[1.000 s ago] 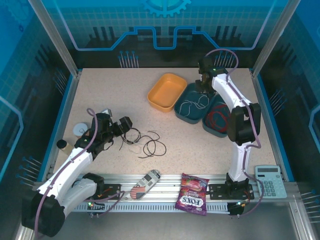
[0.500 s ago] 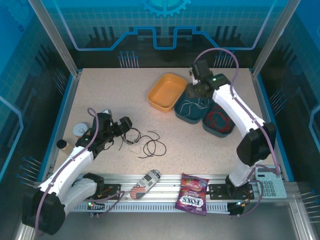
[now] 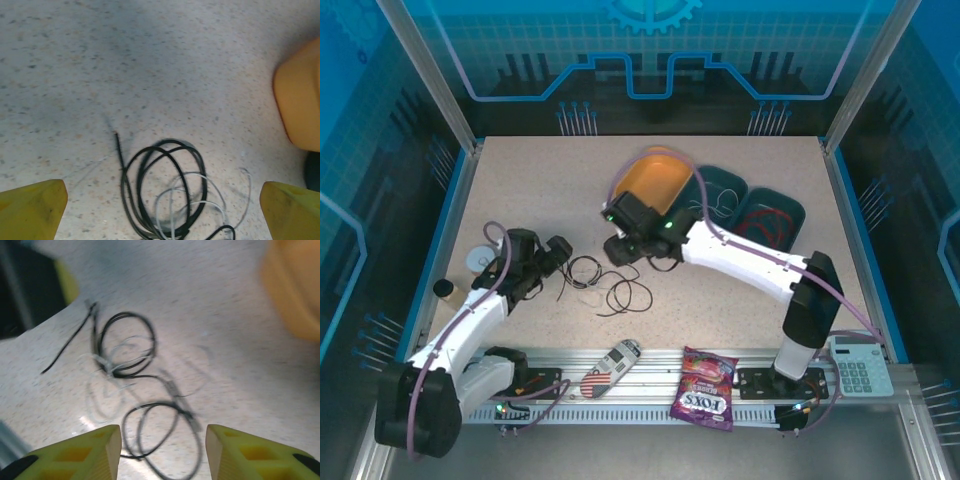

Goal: Untangle the cables

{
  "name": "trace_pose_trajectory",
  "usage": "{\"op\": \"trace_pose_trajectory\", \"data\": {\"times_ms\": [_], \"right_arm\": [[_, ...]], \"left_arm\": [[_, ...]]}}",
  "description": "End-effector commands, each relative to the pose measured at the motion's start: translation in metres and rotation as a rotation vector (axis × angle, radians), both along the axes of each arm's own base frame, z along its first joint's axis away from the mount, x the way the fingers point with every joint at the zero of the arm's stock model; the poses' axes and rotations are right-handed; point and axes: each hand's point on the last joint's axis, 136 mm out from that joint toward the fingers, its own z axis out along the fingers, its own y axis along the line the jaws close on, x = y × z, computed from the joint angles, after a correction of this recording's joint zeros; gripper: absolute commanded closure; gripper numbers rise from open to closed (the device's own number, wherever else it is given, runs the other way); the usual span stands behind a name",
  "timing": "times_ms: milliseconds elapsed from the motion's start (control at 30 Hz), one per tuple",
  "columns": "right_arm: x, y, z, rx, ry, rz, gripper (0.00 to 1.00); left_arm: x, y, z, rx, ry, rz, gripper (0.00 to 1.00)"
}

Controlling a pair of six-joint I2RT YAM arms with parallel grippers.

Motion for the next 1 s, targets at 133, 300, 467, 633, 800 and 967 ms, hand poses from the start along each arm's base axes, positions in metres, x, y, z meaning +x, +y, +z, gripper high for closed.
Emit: {"op": "trace_pose_trajectory", "data": {"times_ms": [133,300,467,633,800,967], "right_arm": [[-0.029,0.053,-0.040,0.018,0.147,0.045,0.54],[-0.039,0.072,-0.068,0.003,0.218,0.055,0.54],[-0.032,0.069,-0.091,-0.045,0.248,0.004,0.53],[-0.027,0.070,-0.109,-0.056,0.274,-0.030,0.53],[-0.018,0.069,-0.120,-0.080,0.273,-0.065,0.52],[-0.011,0.068,-0.130,-0.085,0.268,-0.081,0.53]], "left_arm": [[-0.008,0.010,-0.009,-0.071,0.011,0.063,0.01],[-0.012,0.012,-0.015,-0.090,0.013,0.083,0.01],[-0.011,0.013,-0.013,-0.092,0.003,0.079,0.01],[-0.010,0.011,-0.013,-0.099,-0.001,0.073,0.01],[-0.010,0.010,-0.014,-0.109,-0.004,0.075,0.01],[-0.009,0.010,-0.014,-0.110,-0.005,0.071,0.01]]}}
